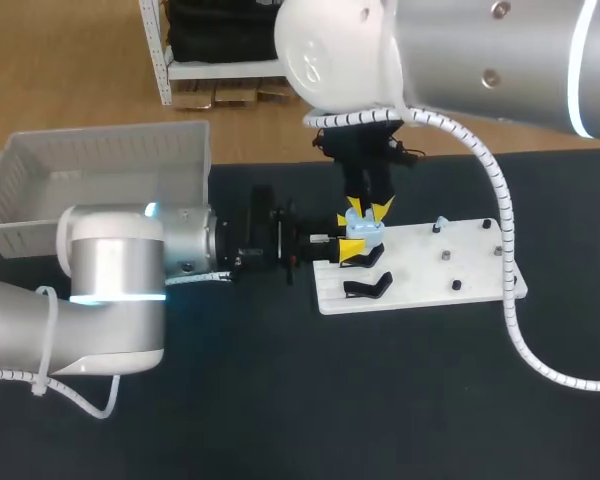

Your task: Pick up each earbud case from the left stands, insert the matching earbuds, close the lid, and place the case in the box.

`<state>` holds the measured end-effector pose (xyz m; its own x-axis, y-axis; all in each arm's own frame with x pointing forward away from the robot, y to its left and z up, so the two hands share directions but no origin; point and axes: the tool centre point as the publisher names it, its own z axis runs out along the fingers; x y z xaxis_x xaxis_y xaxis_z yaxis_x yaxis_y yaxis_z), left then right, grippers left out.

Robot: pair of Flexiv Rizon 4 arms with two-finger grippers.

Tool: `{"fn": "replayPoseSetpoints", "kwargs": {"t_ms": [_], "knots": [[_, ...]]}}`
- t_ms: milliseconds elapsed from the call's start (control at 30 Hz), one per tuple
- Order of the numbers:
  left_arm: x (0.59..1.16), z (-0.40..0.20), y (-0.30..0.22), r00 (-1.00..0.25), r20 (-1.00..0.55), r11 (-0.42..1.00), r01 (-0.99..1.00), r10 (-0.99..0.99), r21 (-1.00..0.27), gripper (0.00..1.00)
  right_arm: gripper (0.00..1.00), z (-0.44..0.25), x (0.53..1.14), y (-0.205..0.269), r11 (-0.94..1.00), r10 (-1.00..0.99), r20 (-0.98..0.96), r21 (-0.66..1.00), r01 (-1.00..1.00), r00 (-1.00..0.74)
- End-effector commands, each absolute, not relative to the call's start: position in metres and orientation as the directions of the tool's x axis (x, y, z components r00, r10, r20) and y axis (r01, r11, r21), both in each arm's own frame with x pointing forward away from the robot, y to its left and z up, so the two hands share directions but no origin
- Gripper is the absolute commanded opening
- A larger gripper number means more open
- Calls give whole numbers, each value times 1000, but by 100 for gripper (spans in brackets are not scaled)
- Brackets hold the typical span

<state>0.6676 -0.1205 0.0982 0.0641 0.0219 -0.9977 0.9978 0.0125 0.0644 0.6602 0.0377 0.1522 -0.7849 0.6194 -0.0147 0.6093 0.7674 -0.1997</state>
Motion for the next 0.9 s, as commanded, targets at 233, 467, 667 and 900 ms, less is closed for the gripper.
{"fn": "replayPoseSetpoints", "kwargs": {"t_ms": [233,467,667,900], "knots": [[666,97,-121,69,-997,22,997,19,69,0,0,151,662,37,759,628,-24,-205,618,-778],[666,97,-121,69,-997,22,997,19,69,0,0,149,663,36,755,631,-31,-208,622,-775],[666,97,-121,69,-997,22,997,19,69,0,0,146,664,35,752,632,-32,-215,623,-774],[666,97,-121,69,-997,22,997,19,69,0,0,142,664,35,750,632,-35,-223,622,-774]]}}
